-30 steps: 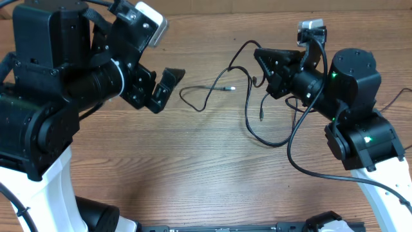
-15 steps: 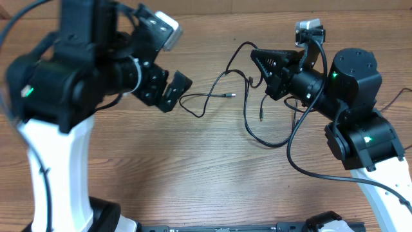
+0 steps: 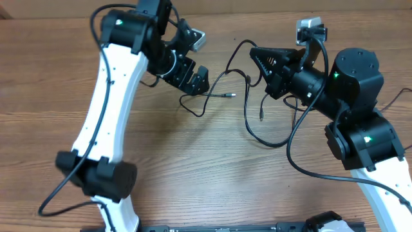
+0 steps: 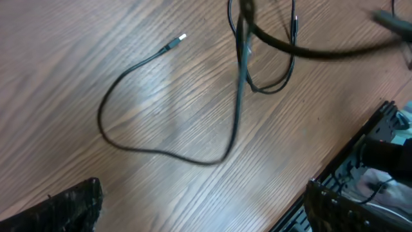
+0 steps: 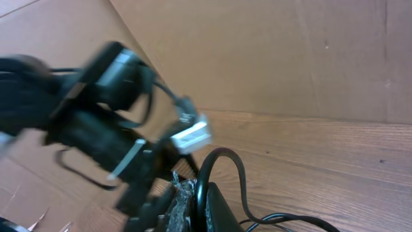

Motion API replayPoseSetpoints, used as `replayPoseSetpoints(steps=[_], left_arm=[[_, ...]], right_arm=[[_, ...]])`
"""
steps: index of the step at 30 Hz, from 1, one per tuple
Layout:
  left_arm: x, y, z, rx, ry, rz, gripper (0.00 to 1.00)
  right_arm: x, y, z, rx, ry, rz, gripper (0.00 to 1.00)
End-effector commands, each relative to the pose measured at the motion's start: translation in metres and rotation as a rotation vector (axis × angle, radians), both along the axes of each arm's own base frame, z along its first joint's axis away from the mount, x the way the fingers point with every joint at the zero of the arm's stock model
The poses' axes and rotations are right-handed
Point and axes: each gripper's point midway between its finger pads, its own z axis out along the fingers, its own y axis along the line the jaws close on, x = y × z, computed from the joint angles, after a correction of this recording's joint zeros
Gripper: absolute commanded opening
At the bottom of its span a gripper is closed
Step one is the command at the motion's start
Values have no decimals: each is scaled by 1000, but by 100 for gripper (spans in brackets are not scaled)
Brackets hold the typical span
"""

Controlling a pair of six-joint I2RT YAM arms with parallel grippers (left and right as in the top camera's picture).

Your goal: Untangle cables

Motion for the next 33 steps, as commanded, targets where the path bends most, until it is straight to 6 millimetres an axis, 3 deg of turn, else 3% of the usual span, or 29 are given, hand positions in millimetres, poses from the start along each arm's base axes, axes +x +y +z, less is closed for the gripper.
replayPoseSetpoints(steps=[1,7,12,15,17,19,27,33], left_arm=[[5,-18,-24,-58,95,-9,100],[14,-26,-66,-29,187,-20,100],[14,-45,-85,-20,197,-73,96],[14,-55,-86,-23,177,-98,67],[14,-58,-86,-23,167,-105,31],[14,-56,-87,-13,166,-103,4],[18,-29,-89,30,198,-47,4],[29,18,-79,31,225,75,4]], right_arm=[[-5,-2,16,16,-38,-1,4],[-5,-2,16,17,-40,-2,4],[-4,-3,17,16,-43,-6,4],[-3,-4,16,13,-45,-13,4],[-3,-4,16,13,-45,-13,4],[-3,-4,16,13,-45,-12,4],[2,-10,13,1,-36,-58,4],[14,-31,-3,-51,15,-206,4]])
